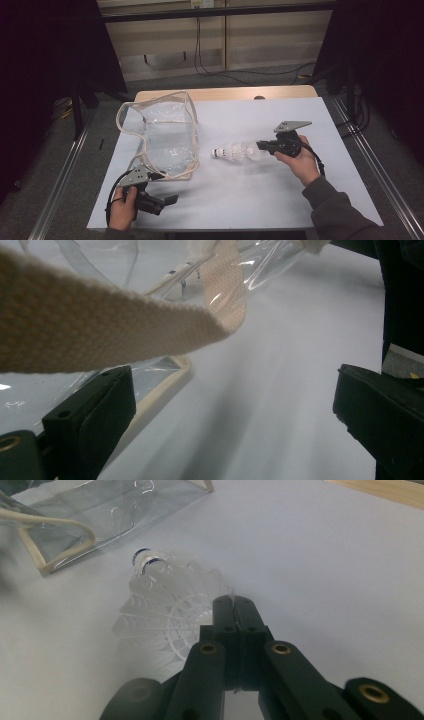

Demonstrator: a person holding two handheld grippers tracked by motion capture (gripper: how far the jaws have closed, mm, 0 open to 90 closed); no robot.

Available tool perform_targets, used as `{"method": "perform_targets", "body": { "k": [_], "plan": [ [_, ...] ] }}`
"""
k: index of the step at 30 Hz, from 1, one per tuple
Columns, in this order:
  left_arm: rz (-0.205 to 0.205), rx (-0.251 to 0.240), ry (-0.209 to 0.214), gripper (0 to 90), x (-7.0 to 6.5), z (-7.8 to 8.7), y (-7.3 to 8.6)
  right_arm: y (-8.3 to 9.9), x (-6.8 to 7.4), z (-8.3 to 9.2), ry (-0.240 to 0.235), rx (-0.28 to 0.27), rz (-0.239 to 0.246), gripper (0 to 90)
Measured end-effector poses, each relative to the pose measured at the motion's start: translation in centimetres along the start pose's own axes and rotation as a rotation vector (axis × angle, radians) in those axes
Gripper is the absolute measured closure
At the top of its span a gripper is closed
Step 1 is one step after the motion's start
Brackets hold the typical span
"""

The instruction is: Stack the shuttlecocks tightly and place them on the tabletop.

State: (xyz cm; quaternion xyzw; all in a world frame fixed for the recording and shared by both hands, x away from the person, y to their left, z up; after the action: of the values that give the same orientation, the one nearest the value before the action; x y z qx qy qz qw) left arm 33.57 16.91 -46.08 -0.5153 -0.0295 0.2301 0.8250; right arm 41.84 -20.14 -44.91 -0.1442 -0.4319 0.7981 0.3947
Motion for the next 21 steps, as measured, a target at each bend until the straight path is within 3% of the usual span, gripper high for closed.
{"method": "perform_targets", "body": {
  "k": [21],
  "plan": [
    [0.001, 0.000, -0.002, 3.6, -0.03, 0.01, -0.02, 0.89, -0.67, 0.40, 0.012, 0.017, -0.004, 88.7]
  ]
}}
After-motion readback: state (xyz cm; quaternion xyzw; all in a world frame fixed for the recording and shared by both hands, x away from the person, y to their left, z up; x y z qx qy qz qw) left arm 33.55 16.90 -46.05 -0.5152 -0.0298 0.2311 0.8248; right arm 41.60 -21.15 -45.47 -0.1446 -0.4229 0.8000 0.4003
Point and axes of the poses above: each handheld gripper's, and its own axes: z roughly backward along the jaws, y roughly out of its underside, x roughly to its left, the point moved 6 cm from there along -z, roughly forward along the jaws, and after that the axes turned 2 degrees about y, right-handed, at the moved point
